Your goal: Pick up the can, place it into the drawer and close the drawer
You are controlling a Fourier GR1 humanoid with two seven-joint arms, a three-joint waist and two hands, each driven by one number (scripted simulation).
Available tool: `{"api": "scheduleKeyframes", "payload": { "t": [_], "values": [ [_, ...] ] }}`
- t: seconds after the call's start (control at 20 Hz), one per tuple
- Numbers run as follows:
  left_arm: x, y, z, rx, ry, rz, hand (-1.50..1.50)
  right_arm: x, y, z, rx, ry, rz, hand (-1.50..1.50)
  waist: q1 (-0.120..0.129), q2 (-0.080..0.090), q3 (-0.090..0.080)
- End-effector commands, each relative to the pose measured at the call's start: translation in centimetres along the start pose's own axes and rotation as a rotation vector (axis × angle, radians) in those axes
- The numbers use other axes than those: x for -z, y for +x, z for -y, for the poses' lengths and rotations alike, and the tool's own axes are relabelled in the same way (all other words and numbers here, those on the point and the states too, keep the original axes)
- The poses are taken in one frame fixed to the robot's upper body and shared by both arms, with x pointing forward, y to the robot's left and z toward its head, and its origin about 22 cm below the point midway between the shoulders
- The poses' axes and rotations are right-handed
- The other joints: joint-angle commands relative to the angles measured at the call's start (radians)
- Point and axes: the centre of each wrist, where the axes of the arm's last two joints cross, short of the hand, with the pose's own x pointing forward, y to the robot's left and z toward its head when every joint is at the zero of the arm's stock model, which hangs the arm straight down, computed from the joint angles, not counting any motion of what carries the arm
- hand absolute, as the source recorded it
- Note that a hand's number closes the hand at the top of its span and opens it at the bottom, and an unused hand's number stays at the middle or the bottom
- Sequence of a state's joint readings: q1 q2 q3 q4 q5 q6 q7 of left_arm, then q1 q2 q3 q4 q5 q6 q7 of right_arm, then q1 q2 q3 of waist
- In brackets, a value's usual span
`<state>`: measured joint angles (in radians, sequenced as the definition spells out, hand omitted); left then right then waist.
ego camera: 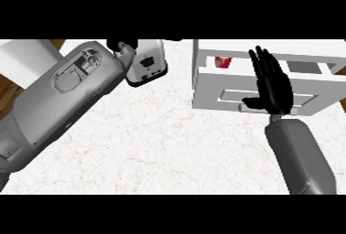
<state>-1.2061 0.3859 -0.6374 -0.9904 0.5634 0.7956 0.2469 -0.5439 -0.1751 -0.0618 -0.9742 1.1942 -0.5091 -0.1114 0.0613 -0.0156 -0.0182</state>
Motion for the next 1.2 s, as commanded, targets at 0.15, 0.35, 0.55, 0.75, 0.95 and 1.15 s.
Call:
{"api": "scheduleKeyframes", "payload": {
  "t": [0.15,0.35,0.55,0.75,0.95,1.15],
  "values": [
    [-1.7,-1.4,-2.3,0.009,-0.012,-0.030,-1.50,0.6,0.7,-3.3,0.018,-0.004,-0.052,-1.50,0.015,0.020,0.020],
    [-1.9,-1.2,-2.1,0.007,-0.021,-0.012,-1.50,4.5,1.7,-2.3,0.005,-0.022,-0.055,-1.50,0.015,0.031,0.021],
    [-3.2,-2.8,-3.7,0.000,-0.018,-0.037,-1.50,6.5,1.2,-1.4,-0.017,-0.052,-0.057,-1.50,0.029,0.034,0.020],
    [-4.2,-4.3,-4.5,0.016,-0.022,-0.018,-1.50,8.4,2.2,-0.4,-0.011,-0.088,-0.080,-1.50,0.046,0.038,0.020],
    [-4.3,-4.8,-4.1,0.025,-0.027,-0.017,-1.50,9.9,2.7,0.4,-0.008,-0.057,-0.076,-1.50,0.032,0.044,0.020],
    [-5.2,-4.6,-5.1,0.020,-0.045,-0.020,-1.50,9.7,2.2,0.3,0.002,-0.088,-0.092,-1.50,0.045,0.046,0.021]
  ]
}}
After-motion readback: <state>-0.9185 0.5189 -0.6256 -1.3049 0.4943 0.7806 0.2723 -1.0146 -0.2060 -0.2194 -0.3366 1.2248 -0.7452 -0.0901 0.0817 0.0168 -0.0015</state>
